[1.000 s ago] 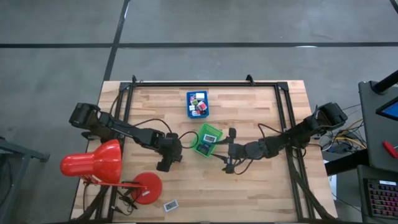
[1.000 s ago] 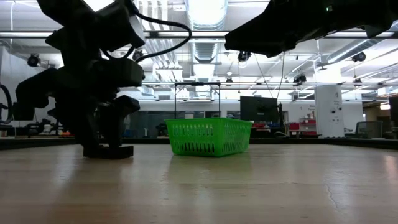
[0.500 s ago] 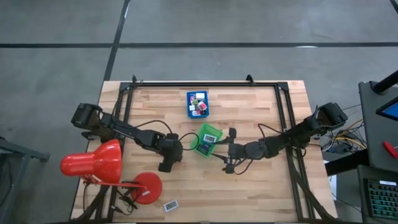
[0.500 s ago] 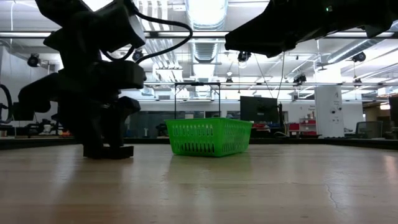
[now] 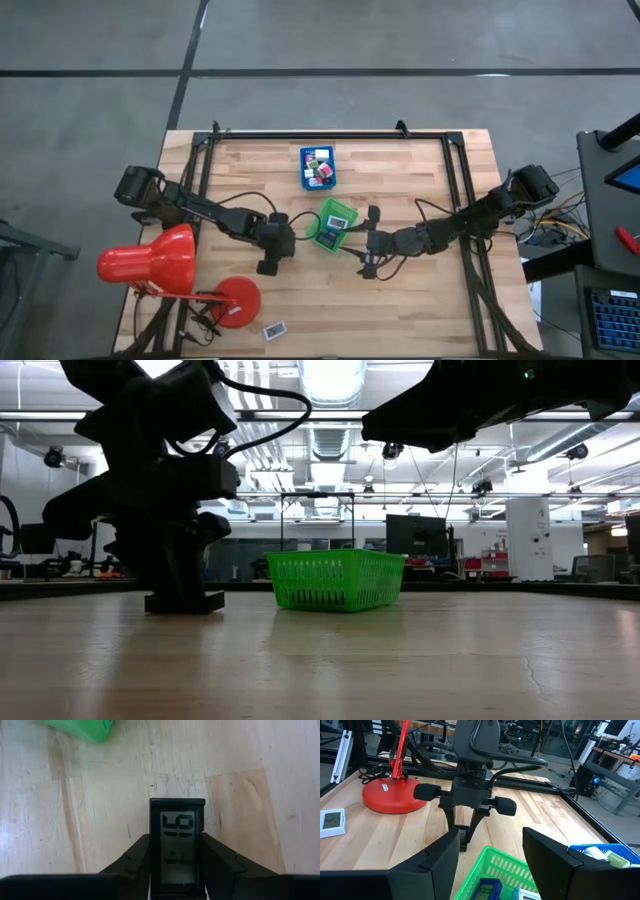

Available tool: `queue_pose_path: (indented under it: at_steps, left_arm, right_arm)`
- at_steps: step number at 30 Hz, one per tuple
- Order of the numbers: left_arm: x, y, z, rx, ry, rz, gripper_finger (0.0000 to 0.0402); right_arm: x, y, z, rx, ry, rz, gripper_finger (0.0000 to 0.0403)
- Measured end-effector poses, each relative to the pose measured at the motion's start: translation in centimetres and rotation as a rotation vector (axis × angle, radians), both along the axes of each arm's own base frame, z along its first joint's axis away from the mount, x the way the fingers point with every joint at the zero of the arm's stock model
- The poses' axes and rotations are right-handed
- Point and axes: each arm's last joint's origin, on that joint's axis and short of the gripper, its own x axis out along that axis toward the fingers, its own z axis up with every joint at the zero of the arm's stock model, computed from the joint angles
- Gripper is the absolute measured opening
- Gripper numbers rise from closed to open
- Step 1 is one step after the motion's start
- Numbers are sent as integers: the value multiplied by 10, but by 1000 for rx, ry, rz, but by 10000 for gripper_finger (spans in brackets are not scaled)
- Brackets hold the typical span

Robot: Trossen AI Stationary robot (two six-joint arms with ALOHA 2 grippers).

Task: Pick & Place Office items
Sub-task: Put the black digital clock into the green bin

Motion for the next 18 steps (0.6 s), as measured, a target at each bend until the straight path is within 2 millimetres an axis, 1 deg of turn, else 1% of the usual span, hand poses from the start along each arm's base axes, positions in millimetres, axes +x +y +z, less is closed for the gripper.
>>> queue_pose_path:
  at_steps: [9, 12, 18]
  left_arm:
    - [1, 0, 0, -13, -69, 3, 129]
    - [0, 0, 1, -8, -117, 9, 129]
    - [-8, 3, -4, -19, -246, 19, 129]
  right_arm:
    - [0, 0, 0, 0, 0, 0, 212]
    - [0, 0, 0, 0, 1, 0, 212]
    - [-1, 0, -1, 0, 3, 2, 212]
